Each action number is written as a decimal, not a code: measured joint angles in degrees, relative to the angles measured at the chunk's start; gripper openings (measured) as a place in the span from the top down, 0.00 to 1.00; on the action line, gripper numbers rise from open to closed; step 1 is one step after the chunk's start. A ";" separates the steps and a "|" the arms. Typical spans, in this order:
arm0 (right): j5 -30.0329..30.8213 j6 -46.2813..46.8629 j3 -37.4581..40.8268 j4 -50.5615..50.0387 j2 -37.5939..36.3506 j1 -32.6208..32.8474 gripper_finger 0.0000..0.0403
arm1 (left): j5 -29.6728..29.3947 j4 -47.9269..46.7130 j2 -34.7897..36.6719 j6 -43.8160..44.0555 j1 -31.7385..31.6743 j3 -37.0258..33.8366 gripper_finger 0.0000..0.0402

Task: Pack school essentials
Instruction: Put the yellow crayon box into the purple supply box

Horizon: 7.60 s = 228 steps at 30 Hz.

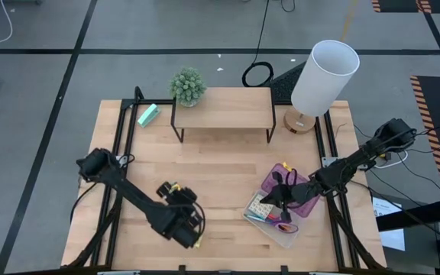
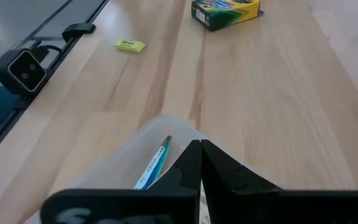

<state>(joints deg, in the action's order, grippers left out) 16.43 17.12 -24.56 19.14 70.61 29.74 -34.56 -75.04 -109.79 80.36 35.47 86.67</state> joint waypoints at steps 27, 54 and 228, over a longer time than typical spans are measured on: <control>7.56 6.71 0.00 6.32 0.02 0.00 1.00 | 6.18 15.45 3.12 14.29 14.27 -17.41 0.56; 16.69 3.48 0.00 6.34 0.02 -0.15 1.00 | 5.97 50.07 3.02 -32.45 -5.14 -26.12 0.58; -23.93 -26.36 -46.88 1.55 53.38 -28.87 0.15 | 8.08 62.88 29.24 -22.01 -11.76 -57.96 0.58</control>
<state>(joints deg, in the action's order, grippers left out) -7.51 -9.24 -71.44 20.69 123.98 0.86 -26.48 -12.16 -80.55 58.35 23.70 28.71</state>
